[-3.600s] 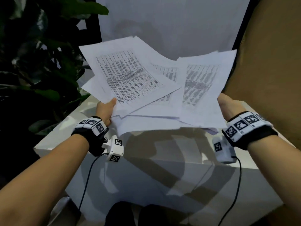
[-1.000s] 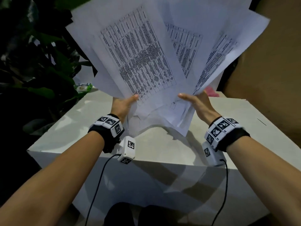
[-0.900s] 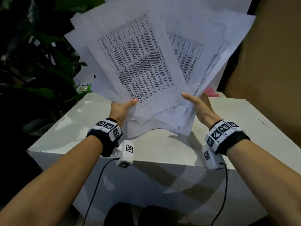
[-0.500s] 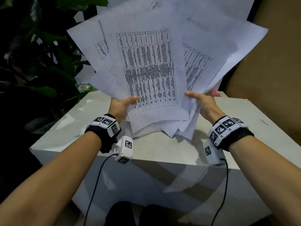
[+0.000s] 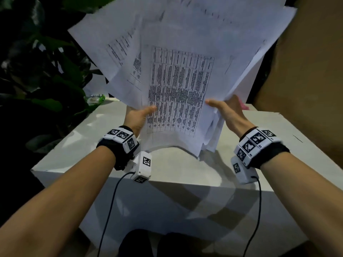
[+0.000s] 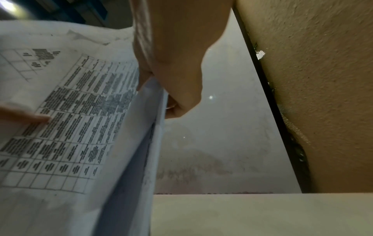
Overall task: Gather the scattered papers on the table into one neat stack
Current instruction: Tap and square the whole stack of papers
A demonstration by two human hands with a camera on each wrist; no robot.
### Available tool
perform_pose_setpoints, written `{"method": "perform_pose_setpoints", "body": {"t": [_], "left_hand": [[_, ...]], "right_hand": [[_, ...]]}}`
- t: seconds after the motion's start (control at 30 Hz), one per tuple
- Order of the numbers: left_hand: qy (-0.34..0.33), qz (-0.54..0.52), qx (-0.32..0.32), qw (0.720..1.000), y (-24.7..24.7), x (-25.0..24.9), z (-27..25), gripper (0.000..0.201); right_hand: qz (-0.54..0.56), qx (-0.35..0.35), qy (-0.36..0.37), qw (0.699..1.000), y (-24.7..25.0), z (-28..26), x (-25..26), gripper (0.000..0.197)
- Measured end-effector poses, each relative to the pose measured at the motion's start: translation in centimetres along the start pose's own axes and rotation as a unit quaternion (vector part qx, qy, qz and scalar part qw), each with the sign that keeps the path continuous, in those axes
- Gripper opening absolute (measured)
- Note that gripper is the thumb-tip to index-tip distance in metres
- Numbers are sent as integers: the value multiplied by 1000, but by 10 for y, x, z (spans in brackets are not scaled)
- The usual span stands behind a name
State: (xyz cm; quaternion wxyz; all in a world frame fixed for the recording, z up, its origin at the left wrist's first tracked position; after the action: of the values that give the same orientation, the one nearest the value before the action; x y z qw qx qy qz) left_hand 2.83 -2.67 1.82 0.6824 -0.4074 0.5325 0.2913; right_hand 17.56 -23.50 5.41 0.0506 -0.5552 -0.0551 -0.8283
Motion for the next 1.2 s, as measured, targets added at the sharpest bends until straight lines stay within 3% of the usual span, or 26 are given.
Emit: {"method": "perform_pose_setpoints", "body": {"t": [0.03, 0.1, 0.2, 0.27, 0.3, 0.4, 0.5, 0.6, 0.63, 0.73, 0.8, 0.87, 0.93, 0.97, 1.0, 1.07, 1.1, 1.13, 1.2], "left_hand": [[-1, 7, 6, 1000, 0, -1, 1, 50], [3, 5, 20, 1000, 2, -2, -3, 40], [14, -10, -1, 1000, 6, 6, -5, 74], [16, 4, -12, 1000, 6, 12, -3, 70], [13, 13, -11, 1000, 5, 12, -3, 68], [-6, 9, -24, 1000, 7, 21, 13, 106], [-3, -10, -22, 1000, 10, 26, 24, 120], [-2, -16, -38, 999, 12, 13, 15, 85], [-2, -16, -46, 999, 13, 13, 15, 81], [-5, -2, -40, 999, 5, 7, 11, 97], [13, 6, -28, 999, 0, -4, 1, 61], [19, -2, -32, 999, -2, -10, -2, 34], [-2, -22, -33, 999, -2, -18, -5, 19], [-3, -36, -35, 999, -2, -19, -4, 23], [-9, -51, -34, 998, -2, -18, -2, 42], [-30, -84, -36, 995, 1, -17, 3, 92], [-25, -94, -26, 995, 0, -17, 1, 95], [-14, -92, -19, 996, -1, -16, 0, 83], [-4, -69, -10, 998, -3, -17, -2, 37]], "right_hand": [[8, 17, 0, 1000, 0, -1, 3, 39], [19, 40, -13, 999, 0, -3, 2, 29], [39, 22, -62, 997, -1, -1, -11, 18], [35, 15, -68, 997, -3, -3, -16, 17], [31, 10, -71, 997, -4, -4, -18, 20], [34, -31, -89, 995, -8, -2, -23, 49], [22, -57, -111, 992, -8, 1, -27, 52], [16, -48, -105, 993, -10, -1, -25, 45], [17, -44, -109, 993, -11, -5, -23, 47], [21, -24, -120, 992, -14, -8, -23, 55], [22, -18, -129, 991, -13, -6, -20, 25], [12, -32, -134, 990, -10, -6, -13, 28], [12, -46, -133, 990, -8, -6, -10, 32], [25, -51, -131, 990, -8, -5, -9, 48], [43, -46, -120, 991, -9, -4, -8, 62], [41, -45, -120, 991, -7, -4, -8, 70], [43, -43, -125, 990, -6, -5, -8, 70], [54, -38, -124, 990, -6, -5, -7, 70], [62, -45, -122, 990, -8, -5, -5, 69]]}}
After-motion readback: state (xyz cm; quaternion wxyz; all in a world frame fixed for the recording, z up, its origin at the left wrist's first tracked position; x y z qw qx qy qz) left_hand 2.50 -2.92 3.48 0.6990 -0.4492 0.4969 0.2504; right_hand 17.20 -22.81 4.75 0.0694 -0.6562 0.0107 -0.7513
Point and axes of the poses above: each hand's wrist, its own z-axis towards the middle knuckle, its own y-axis out of the back of the hand, x = y × z, the point moved 5 cm from there along z, towards the middle knuckle, and after that the axes turned 14 degrees about -x, right-handed, at the moved point
